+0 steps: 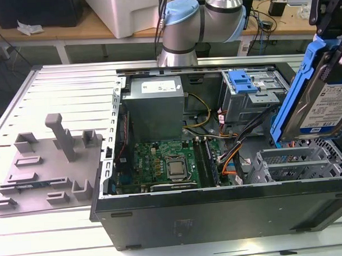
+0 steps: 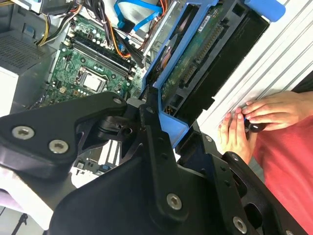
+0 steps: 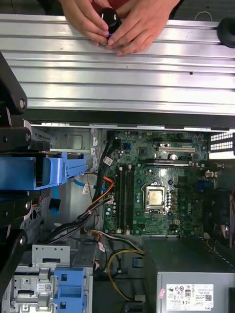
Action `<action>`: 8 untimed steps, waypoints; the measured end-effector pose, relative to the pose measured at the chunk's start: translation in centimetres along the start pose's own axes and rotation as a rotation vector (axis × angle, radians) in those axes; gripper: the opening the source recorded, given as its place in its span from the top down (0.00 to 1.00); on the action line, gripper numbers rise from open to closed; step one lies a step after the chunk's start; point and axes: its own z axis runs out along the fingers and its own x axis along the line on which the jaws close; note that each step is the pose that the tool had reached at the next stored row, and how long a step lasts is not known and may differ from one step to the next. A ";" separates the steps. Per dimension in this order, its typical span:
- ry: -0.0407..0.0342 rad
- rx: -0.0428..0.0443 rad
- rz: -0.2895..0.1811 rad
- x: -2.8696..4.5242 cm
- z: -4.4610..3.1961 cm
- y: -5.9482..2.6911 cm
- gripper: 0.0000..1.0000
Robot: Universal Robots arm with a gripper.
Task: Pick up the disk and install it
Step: 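Insert the disk into the insertion slot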
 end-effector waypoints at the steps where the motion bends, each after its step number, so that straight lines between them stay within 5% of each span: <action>1: 0.0000 -0.0001 0.002 0.00 0.01 0.00 0.64; 8: -0.0009 -0.0012 0.024 -0.01 0.18 -0.05 0.64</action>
